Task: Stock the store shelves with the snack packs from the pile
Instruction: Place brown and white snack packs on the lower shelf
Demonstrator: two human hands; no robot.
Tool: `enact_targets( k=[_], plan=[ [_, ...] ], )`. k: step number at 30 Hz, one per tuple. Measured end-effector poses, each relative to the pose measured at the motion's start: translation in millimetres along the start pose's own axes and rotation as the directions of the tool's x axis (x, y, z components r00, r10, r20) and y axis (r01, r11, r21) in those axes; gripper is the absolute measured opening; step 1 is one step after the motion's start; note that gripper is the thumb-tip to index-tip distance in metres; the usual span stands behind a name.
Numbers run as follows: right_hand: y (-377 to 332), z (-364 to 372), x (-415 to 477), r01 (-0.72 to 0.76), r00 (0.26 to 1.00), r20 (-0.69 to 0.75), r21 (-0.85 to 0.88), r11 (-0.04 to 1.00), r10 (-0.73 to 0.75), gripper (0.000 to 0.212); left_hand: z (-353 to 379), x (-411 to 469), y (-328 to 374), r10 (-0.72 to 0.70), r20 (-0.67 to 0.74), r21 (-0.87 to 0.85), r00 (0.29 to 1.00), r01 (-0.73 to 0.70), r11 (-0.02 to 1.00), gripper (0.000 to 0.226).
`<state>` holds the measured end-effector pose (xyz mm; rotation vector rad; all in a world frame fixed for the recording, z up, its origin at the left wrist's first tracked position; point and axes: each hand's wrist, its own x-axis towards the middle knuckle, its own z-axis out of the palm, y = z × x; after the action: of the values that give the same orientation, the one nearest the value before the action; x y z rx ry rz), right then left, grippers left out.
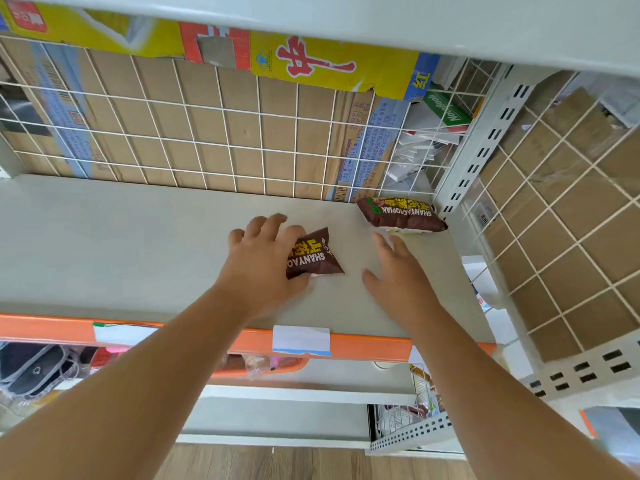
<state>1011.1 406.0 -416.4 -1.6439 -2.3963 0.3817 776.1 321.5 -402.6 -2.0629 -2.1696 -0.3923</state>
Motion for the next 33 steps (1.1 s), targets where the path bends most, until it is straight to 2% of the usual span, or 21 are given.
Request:
enact_targets(
  k=[4, 7, 11, 17, 25, 31, 33],
  plan=[
    [-5.6, 8.8, 1.5, 0.022, 0.997, 0.079, -0.131, 0.991, -0.011, 0.067, 3.4, -23.9, 8.7, 0.092, -0.106, 0.027, 0.99, -0.09, 0.996, 0.061],
    [-6.6, 15.9, 1.3, 0.014, 0.996, 0.091, -0.205, 0.979, 0.005, 0.062, 5.4, -26.2, 16.5, 0.044, -0.035, 0.026, 0.998, -0.043, 0.999, 0.074],
    [-8.2, 17.6, -0.5, 0.012, 0.998, 0.068, -0.256, 0.967, 0.006, 0.061, -5.6, -3.0, 22.6, 0.026, 0.067, -0.003, 0.997, -0.026, 1.0, 0.076],
    [-8.6, 14.7, -3.9, -0.014, 0.998, 0.063, -0.202, 0.979, 0.027, 0.064, -1.4, 42.4, 22.6, 0.06, 0.095, 0.129, 0.994, -0.072, 0.989, 0.072],
    [-7.5, 13.8, -4.1, -0.046, 0.999, 0.001, -0.124, 0.991, 0.046, 0.07, 29.3, 62.5, 41.0, -0.022, 0.1, 0.128, 0.995, 0.009, 0.992, 0.075],
    [-5.6, 18.7, -1.5, -0.035, 0.999, -0.01, -0.13, 0.991, 0.034, 0.066, 40.9, 74.8, 42.6, -0.054, 0.143, 0.129, 0.988, 0.035, 0.991, 0.073],
    [-3.7, 18.6, -1.9, -0.028, 0.999, -0.027, -0.127, 0.991, 0.024, 0.063, 46.5, 71.7, 48.7, -0.08, 0.108, 0.083, 0.991, 0.072, 0.994, 0.07]
  ],
)
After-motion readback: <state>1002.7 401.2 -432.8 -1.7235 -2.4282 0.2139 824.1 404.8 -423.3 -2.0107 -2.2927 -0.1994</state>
